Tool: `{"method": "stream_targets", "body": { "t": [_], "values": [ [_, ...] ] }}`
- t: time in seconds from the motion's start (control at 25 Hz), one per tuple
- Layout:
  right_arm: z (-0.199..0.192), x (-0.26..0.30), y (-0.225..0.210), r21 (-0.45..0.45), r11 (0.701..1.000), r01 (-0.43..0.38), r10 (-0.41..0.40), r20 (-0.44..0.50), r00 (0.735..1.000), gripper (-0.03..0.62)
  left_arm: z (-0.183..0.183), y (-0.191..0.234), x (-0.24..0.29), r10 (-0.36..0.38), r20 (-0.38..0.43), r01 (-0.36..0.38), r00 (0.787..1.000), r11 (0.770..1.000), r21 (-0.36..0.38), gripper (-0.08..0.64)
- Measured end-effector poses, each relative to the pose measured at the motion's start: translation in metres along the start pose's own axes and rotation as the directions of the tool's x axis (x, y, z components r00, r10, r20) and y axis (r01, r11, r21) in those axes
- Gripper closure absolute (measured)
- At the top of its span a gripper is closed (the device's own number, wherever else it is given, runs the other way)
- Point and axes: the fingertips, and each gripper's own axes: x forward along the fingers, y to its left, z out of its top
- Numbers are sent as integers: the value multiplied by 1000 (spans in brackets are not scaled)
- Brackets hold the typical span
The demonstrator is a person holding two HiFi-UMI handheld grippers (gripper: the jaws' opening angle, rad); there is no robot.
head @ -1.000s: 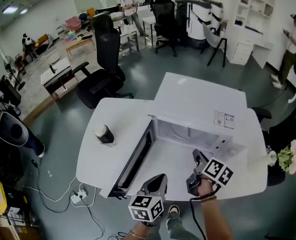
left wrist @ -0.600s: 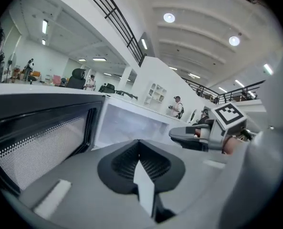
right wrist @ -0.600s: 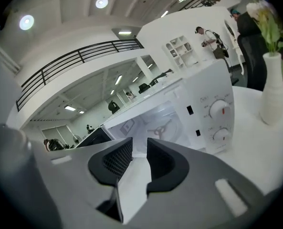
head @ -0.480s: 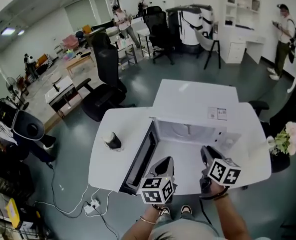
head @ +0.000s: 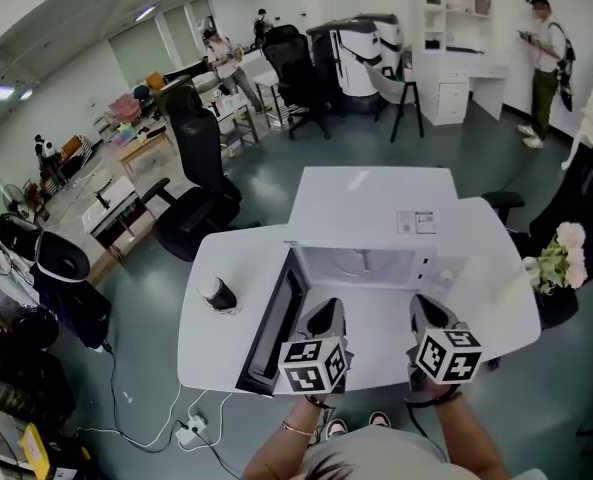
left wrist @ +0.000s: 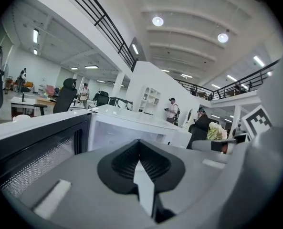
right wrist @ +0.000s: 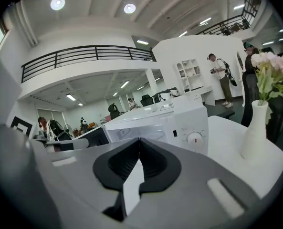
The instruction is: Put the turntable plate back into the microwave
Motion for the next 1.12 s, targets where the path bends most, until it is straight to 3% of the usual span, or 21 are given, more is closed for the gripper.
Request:
{"method": "stream_targets", "body": {
  "t": [0.36,1.12],
  "values": [
    [-6,-7,-10,-16,998,57,-57,16,998,581,-6,2,6,19,-22,-19,1000,1000,4,560],
    [-5,-12,-1,-127,989,73,-72,14,997,583,-16,9,0,35,-32,-36,999,999,-19,560]
  ]
}}
